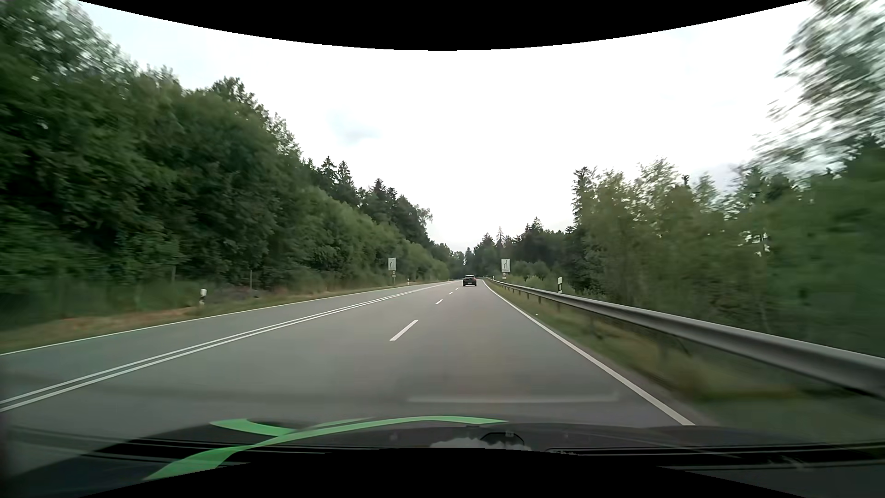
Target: Follow the waypoints while adhering to traffic rules and regulations
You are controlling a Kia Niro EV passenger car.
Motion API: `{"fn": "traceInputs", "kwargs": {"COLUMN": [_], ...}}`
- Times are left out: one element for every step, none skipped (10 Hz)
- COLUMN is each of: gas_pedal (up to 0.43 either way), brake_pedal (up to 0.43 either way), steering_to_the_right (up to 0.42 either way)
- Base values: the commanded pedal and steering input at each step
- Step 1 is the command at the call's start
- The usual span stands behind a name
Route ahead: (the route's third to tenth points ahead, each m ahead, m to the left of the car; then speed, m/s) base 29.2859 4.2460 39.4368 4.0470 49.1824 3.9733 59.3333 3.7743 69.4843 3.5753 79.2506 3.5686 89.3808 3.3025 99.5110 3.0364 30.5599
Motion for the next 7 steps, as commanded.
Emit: {"fn": "traceInputs", "kwargs": {"gas_pedal": [0.339, 0.311, 0.299, 0.287, 0.28, 0.28, 0.28], "brake_pedal": [0.0, 0.0, 0.0, 0.0, 0.0, 0.0, 0.0], "steering_to_the_right": [0.003, 0.003, 0.003, 0.003, 0.003, 0.003, 0.003]}}
